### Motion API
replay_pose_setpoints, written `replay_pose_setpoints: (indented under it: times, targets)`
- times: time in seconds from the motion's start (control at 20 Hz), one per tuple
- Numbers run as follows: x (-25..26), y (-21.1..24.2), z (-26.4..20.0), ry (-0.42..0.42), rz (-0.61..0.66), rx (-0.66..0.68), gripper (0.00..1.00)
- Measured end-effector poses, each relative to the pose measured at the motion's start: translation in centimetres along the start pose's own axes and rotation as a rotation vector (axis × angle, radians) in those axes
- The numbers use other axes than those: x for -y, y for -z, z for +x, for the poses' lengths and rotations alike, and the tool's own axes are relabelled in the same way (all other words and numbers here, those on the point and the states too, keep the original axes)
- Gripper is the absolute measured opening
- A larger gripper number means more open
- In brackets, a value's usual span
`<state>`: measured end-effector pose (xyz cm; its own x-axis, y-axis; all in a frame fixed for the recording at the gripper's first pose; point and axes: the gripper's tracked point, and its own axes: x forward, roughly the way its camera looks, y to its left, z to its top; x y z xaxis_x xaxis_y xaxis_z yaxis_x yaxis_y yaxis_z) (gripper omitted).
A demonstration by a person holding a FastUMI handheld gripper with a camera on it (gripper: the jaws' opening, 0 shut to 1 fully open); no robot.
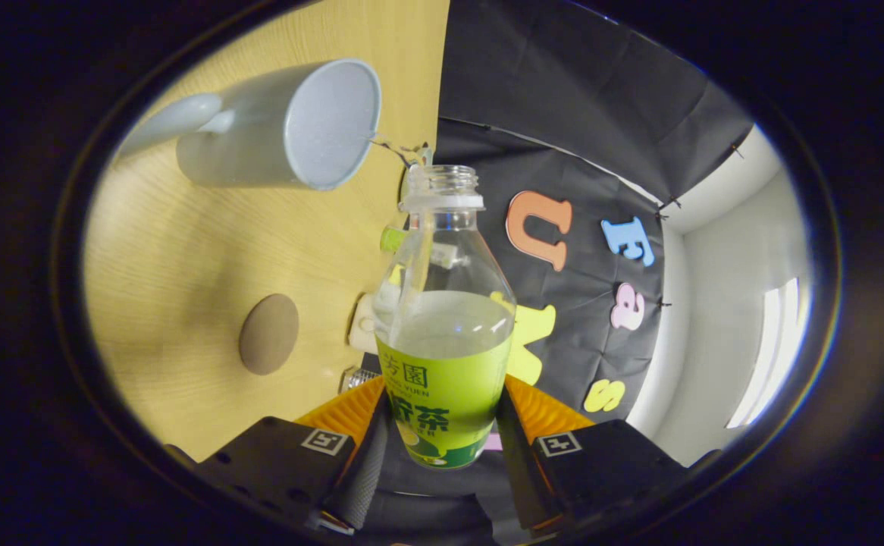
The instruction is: Take the bottle from table, then pour the juice into the cup, finally place the bottle on the coaster
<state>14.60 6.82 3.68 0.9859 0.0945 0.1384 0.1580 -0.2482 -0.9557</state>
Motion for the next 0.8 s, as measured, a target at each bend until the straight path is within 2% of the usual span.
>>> replay_pose_setpoints:
  times: [0.8]
  targets:
    - [1.3, 0.5, 0.2, 0.024, -0.052, -0.009, 0.76]
